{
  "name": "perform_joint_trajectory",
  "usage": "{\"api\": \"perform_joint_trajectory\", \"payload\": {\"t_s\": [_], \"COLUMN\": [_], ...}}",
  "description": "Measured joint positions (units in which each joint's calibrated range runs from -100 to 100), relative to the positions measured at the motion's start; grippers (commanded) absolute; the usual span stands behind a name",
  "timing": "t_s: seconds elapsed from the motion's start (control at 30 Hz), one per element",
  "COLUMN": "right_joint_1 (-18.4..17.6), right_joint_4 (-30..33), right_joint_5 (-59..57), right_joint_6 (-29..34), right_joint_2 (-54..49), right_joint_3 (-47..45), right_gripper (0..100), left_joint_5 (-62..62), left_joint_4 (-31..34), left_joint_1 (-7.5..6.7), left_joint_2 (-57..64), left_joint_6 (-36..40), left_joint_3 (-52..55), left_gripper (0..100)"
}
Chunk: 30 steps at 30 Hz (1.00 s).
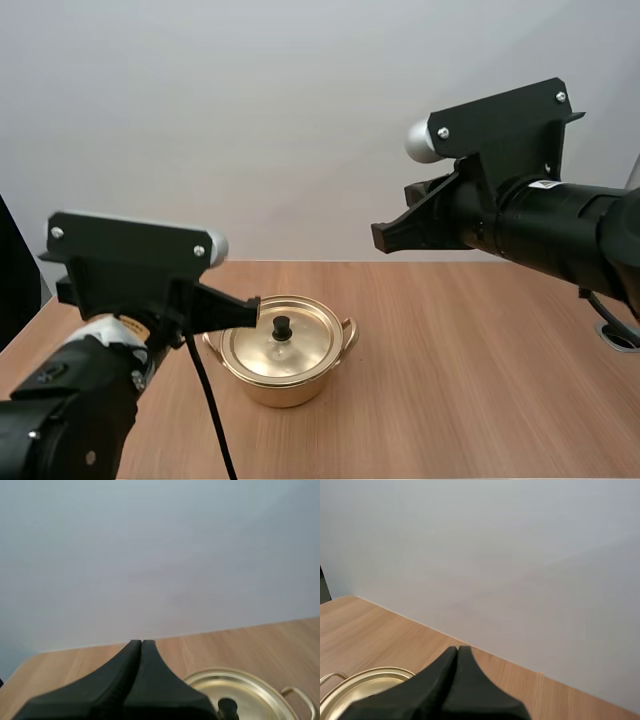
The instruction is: Open the pot, put the car inside, and close it
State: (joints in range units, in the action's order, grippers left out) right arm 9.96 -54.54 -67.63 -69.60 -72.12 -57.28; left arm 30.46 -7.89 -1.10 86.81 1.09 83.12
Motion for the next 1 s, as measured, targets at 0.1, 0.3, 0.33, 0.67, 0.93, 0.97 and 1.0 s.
{"api": "perform_joint_trajectory", "payload": {"t_s": [0.1,0.3,0.33,0.67,0.93,0.97,1.0], "right_joint_1": [-0.16,-4.28,-5.15,-7.2,-10.24,-10.24,-10.24], "right_joint_4": [-1.34,4.45,6.23,21.84,35.48,37.23,38.76], "right_joint_5": [0.88,14.06,16.75,37.31,43.0,43.73,44.08], "right_joint_6": [-2.19,-3.14,-2.89,8.51,20.33,21.9,23.39], "right_joint_2": [-0.11,-4.23,-5.87,-17.08,-25.38,-26.53,-27.26], "right_joint_3": [-2.43,-11.44,-13.37,-26.62,-33.68,-35.06,-36.17], "right_gripper": [0,0,0,0,0,0,0], "left_joint_5": [-1.63,-3.51,-3.46,-4.09,-4.09,-4.09,-4.09], "left_joint_4": [0.53,1.78,2.09,2.09,2.09,2.09,2.09], "left_joint_1": [0.0,0.0,0.0,0.0,0.0,0.0,0.0], "left_joint_2": [2.55,9.79,11.23,13.19,13.19,13.19,13.19], "left_joint_6": [-0.41,-0.41,-0.41,-0.41,-0.41,-0.41,-0.41], "left_joint_3": [5.9,16.08,16.67,16.88,16.88,16.88,16.88], "left_gripper": [0,0,0,0,0,0,0]}}
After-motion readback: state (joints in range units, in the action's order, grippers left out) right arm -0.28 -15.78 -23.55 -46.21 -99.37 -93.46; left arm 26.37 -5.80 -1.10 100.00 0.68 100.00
